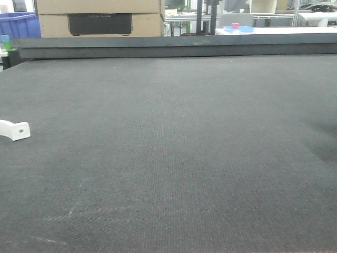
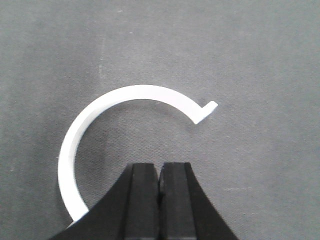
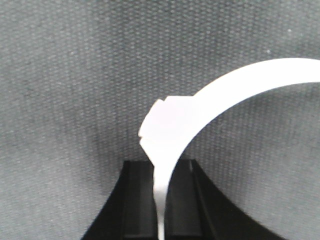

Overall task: Grab PVC pipe and place in blue bin
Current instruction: 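Close both grippers on the curved white clamp at two points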

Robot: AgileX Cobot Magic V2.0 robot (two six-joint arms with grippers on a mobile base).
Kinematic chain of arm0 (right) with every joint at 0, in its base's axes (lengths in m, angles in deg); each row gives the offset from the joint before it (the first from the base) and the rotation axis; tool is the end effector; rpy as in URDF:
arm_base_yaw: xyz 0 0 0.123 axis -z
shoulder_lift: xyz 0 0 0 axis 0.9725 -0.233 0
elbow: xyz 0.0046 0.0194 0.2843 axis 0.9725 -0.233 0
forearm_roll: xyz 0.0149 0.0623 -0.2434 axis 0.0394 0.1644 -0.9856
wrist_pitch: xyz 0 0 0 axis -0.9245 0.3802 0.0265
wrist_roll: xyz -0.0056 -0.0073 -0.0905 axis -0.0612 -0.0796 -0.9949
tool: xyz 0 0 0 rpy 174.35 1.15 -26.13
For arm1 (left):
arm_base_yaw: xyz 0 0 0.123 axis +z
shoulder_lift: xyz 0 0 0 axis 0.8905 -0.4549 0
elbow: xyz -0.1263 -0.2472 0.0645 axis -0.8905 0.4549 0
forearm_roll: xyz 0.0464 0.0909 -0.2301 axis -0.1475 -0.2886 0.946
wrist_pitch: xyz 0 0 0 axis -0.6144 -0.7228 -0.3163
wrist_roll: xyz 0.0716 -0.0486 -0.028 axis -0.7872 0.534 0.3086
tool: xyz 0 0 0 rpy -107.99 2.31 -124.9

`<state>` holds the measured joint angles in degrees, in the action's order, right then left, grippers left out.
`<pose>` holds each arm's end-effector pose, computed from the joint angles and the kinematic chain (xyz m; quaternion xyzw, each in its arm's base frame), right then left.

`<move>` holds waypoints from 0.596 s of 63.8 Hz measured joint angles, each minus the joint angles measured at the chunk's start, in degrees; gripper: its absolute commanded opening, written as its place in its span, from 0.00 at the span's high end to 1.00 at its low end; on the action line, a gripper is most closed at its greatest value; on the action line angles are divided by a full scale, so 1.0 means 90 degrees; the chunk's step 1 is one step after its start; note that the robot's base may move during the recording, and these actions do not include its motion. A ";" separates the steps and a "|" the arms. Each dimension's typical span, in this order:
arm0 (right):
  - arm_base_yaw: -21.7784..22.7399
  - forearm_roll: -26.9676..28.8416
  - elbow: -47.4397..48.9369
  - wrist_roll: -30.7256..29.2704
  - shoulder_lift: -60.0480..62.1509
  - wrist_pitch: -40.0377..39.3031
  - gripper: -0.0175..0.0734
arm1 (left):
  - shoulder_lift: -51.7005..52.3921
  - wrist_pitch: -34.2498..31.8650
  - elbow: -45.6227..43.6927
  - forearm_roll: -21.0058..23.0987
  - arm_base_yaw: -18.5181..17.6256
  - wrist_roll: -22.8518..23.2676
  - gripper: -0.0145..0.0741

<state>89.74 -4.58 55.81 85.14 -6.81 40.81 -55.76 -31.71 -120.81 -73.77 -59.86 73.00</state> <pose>0.2775 -0.0591 0.2009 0.1264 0.9912 0.0293 0.0279 0.2076 0.0072 0.3150 -0.0391 0.9374 -0.0191 0.3456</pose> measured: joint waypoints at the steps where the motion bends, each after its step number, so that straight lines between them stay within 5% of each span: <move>1: 0.0000 0.0000 0.0036 0.0000 0.0000 0.0063 0.99 | 0.0000 0.0006 0.0000 0.0015 0.0000 0.0000 0.96; 15: 0.0000 -0.0012 0.0660 0.0000 0.0269 0.0964 0.99 | -0.0182 0.0637 -0.0184 0.0000 0.0293 0.0000 0.96; 25: 0.0011 0.0168 0.0880 0.0000 0.0676 0.1083 0.99 | -0.0879 0.1193 -0.0624 -0.0056 0.0712 -0.0760 0.96; 38: 0.0011 0.0444 0.0902 0.0000 0.0969 0.0976 0.99 | -0.2281 0.1206 -0.1359 -0.0144 0.0767 -0.1408 0.96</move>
<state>89.84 -0.58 63.92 85.14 1.91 49.59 -76.29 -20.85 -133.04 -75.07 -52.96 60.32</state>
